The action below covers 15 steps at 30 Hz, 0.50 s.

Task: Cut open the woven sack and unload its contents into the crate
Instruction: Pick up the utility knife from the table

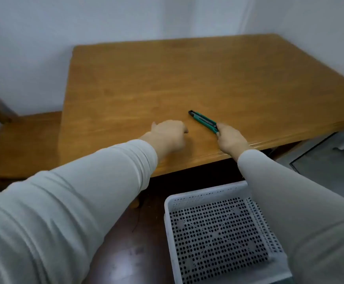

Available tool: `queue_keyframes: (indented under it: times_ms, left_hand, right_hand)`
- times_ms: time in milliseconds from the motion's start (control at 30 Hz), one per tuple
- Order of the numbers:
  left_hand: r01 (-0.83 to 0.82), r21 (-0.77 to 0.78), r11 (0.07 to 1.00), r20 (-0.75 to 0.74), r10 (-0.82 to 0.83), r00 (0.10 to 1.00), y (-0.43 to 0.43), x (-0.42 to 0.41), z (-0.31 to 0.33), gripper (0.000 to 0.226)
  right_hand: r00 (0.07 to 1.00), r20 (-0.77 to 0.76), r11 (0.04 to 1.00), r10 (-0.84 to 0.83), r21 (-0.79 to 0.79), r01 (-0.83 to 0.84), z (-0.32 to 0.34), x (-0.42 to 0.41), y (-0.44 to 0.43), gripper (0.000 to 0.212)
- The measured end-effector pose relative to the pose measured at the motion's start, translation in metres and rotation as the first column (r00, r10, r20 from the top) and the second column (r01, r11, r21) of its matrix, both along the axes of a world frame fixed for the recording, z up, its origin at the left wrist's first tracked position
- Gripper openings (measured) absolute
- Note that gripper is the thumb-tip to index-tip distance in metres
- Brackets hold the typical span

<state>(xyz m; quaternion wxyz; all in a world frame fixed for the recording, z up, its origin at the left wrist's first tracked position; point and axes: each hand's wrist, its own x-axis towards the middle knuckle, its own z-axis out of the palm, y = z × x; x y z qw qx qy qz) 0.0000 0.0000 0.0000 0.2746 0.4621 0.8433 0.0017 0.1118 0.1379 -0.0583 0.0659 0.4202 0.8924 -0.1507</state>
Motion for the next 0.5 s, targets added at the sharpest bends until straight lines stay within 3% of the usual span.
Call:
queue_keyframes:
  times_ms: [233,400,500]
  left_hand:
    - [0.011,-0.001,1.000,0.029,-0.011,1.000,0.007,-0.018,-0.023,0.048]
    - [-0.009,0.004,1.000,0.010,0.009,1.000,0.007,-0.022,-0.033,0.048]
    - [-0.013,0.005,1.000,0.015,0.013,1.000,0.004,-0.018,-0.035,0.047]
  right_hand:
    - [0.999,0.042,0.996,-0.028,0.081,0.025,-0.025,-0.025,0.017,0.050]
    - [0.999,0.027,0.992,-0.034,0.120,0.031,-0.028,-0.027,0.013,0.033]
    - [0.997,-0.006,0.984,-0.073,0.161,0.073,-0.026,-0.024,0.002,0.033]
